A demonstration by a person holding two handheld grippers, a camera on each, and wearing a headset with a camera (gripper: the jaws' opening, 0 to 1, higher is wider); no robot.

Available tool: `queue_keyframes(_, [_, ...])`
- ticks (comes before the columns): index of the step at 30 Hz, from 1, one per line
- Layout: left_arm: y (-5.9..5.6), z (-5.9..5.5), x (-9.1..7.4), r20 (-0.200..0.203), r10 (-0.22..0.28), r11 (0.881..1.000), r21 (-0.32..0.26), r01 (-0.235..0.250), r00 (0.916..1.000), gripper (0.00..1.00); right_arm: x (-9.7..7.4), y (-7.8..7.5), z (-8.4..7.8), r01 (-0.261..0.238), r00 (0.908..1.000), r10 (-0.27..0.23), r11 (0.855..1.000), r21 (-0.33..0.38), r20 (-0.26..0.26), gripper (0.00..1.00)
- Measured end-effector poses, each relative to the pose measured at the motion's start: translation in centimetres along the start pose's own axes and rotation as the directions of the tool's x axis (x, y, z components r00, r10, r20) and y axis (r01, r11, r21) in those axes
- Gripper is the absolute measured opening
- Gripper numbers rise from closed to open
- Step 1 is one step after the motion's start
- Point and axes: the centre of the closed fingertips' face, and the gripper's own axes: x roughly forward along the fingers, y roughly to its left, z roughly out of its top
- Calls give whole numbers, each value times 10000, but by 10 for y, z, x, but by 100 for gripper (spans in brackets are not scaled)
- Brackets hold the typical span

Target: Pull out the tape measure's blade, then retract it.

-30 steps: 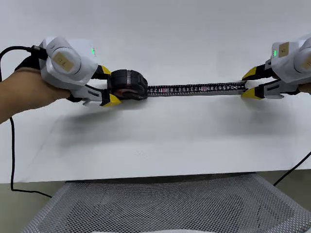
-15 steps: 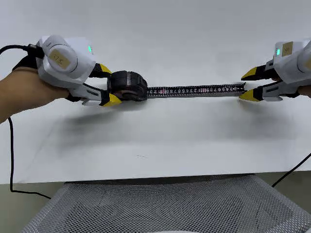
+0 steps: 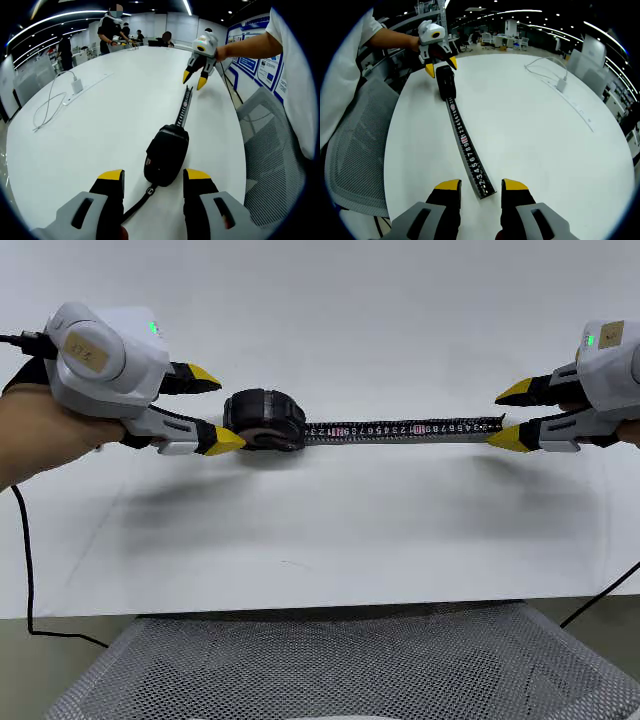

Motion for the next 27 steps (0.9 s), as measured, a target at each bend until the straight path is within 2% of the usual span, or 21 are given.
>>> queue_keyframes(2, [1,0,-5,95,219,9997,-119,-218,9997,45,-2,3,3,155,9997,-157,9998,106,185,30])
queue_keyframes(4, [1,1,-11,327,442,9984,-371,-429,9985,46,-5,6,5,314,9988,-324,9991,271,380,31])
queue_keyframes(7, [1,3,-18,719,796,9961,-445,-765,9942,46,-11,8,9,615,9956,-653,9965,566,672,33])
queue_keyframes(9, [1,5,-25,1014,1143,9923,-599,-1086,9883,48,-15,11,12,816,9922,-886,9935,795,882,36])
queue_keyframes(12, [0,2,-33,1202,1471,9875,-742,-1388,9818,51,-21,15,15,1122,9874,-1211,9897,890,1020,39])
queue_keyframes(20, [-10,-5,-50,1312,1964,9771,-1087,-1829,9717,58,-33,21,21,1678,9737,-1836,9784,1207,1347,45])
queue_keyframes(27, [-18,-13,-62,1373,2336,9652,-1524,-2125,9626,62,-42,28,24,1976,9626,-2209,9685,1514,1566,49])
